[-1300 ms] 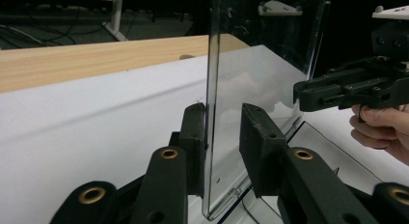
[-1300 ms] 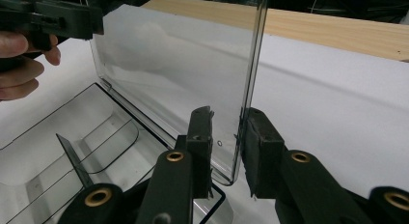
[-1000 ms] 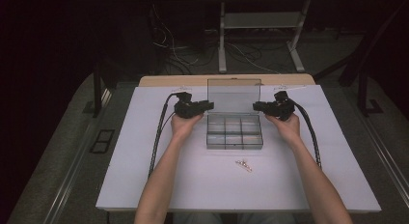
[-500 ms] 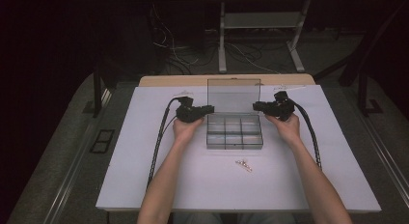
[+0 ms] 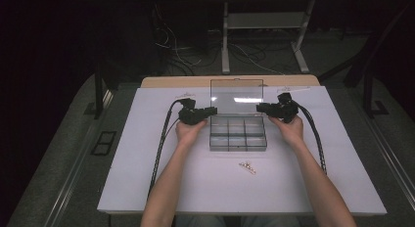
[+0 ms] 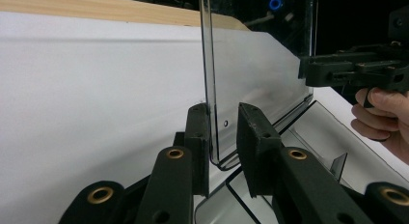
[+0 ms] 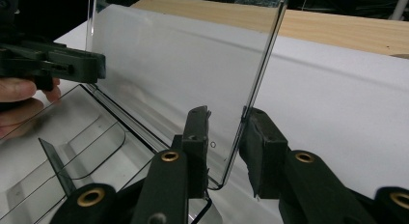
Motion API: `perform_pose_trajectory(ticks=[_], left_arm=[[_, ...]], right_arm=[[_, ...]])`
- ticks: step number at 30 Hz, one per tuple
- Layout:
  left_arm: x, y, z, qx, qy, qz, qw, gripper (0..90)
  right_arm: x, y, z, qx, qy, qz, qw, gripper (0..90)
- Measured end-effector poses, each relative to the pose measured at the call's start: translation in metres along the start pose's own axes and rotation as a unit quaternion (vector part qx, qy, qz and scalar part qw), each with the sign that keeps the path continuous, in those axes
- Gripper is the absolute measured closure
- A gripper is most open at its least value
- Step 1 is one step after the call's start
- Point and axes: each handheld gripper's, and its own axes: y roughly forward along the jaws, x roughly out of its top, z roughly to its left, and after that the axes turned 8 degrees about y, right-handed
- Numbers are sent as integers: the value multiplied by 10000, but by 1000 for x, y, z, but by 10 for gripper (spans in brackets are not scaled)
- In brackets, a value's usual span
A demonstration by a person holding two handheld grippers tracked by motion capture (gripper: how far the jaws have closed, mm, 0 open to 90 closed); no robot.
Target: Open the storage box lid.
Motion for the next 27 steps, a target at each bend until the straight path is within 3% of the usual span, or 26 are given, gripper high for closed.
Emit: perform_pose_trajectory(ticks=[27], left_arm=[[-2, 1, 1, 168, -271, 48, 9995, 661]], right_arm=[[-6, 8, -5, 19, 345, 78, 9994, 599]])
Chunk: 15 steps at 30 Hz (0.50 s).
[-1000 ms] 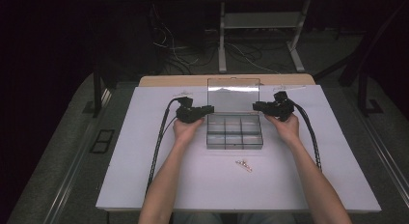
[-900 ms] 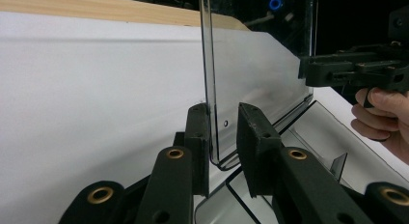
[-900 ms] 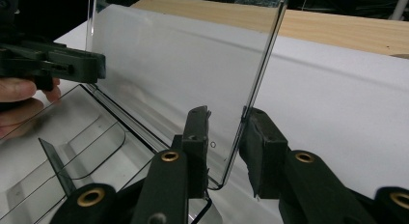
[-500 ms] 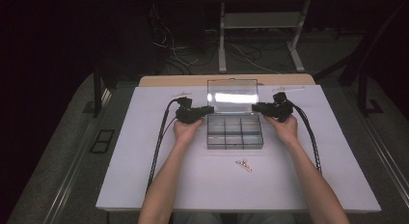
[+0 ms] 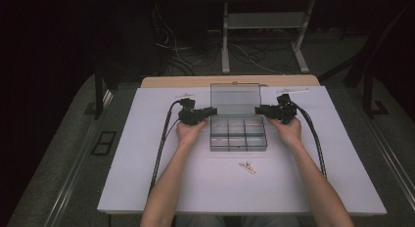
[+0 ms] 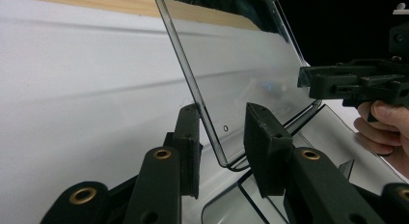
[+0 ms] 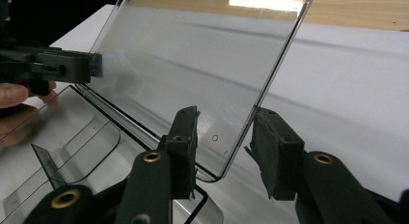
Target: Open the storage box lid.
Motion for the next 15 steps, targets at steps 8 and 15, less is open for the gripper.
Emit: perform_pose_trajectory(ticks=[8, 15], left_arm=[[0, 0, 0, 76, -39, 38, 10000, 631], [-2, 0, 3, 150, -161, 16, 9998, 588]], right_arm=[[-1, 2, -3, 72, 130, 20, 9999, 570], [-2, 3, -4, -30, 182, 43, 9998, 558]])
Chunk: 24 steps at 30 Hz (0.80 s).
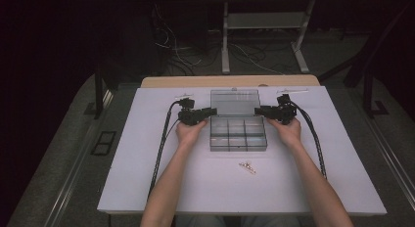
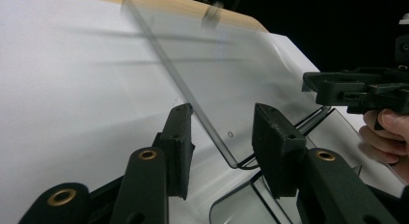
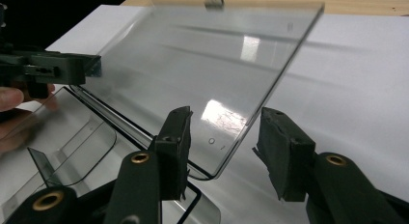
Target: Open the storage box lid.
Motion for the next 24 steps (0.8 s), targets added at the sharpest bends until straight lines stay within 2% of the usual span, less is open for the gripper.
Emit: perform_pose_trajectory(ticks=[6, 12, 14, 17, 20, 24], left_arm=[[0, -2, 0, -10, 64, 17, 10000, 602], [1, -4, -1, 83, 84, 78, 9999, 540], [2, -6, 0, 81, 76, 94, 9999, 517], [1, -10, 1, 111, 83, 94, 9999, 469], [1, -17, 0, 120, 75, 53, 9999, 416], [3, -27, -1, 4, 50, -43, 10000, 340]], right_arm=[[-2, 2, -4, 97, 180, 13, 9998, 553], [0, -1, -3, 27, 80, 49, 10000, 527], [0, -3, -2, -3, 75, 49, 10000, 482], [1, -6, 2, 75, 206, 55, 9997, 385], [3, -10, 8, 64, 161, 51, 9998, 302], [5, -18, 19, 130, 141, 145, 9997, 222]])
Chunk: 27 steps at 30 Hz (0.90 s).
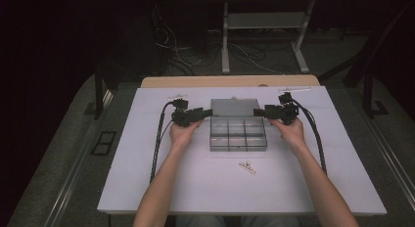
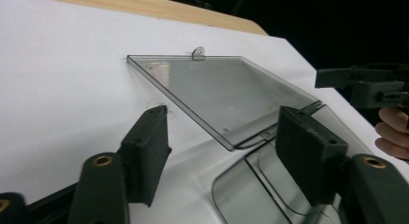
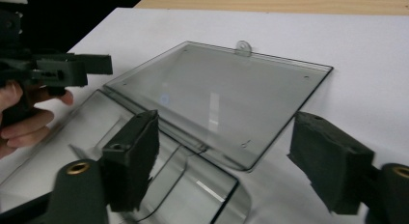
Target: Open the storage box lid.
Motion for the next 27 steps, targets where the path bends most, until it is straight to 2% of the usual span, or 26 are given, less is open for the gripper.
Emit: perform_pose_trajectory(ticks=[3, 5, 7, 8, 9, 10, 12, 13, 15, 24, 27], left_arm=[[2, -7, -3, 0, 49, 67, 10000, 269], [2, -12, -6, 16, 67, 80, 9999, 211], [1, -17, -9, 29, 92, 107, 9999, 152], [0, -20, -10, 60, 146, 133, 9998, 125], [-1, -22, -11, 86, 164, 155, 9997, 108], [-2, -25, -11, 116, 216, 173, 9995, 73], [-3, -30, -13, 137, 250, 213, 9994, 0], [-3, -32, -14, 103, 238, 183, 9995, 0], [-4, -38, -18, 51, 283, 127, 9995, 0], [-10, -57, -39, -147, 563, 148, 9982, 0], [-13, -61, -45, -195, 735, 205, 9969, 0]], right_arm=[[0, -6, 6, 41, -62, 54, 10000, 181], [-2, -11, 11, 9, -112, 34, 9999, 113], [-4, -15, 14, 34, -159, -32, 9999, 106], [-5, -17, 16, 89, -168, -42, 9998, 60], [-6, -18, 17, 122, -192, -5, 9997, 5], [-7, -19, 19, 131, -197, 87, 9997, 4], [-10, -20, 24, 80, -372, 182, 9991, 3], [-12, -21, 28, -5, -473, 219, 9986, 4], [-14, -24, 34, -31, -594, 228, 9980, 4], [-23, -36, 51, 120, -769, 271, 9966, 4], [-27, -42, 56, 189, -818, 229, 9962, 4]])
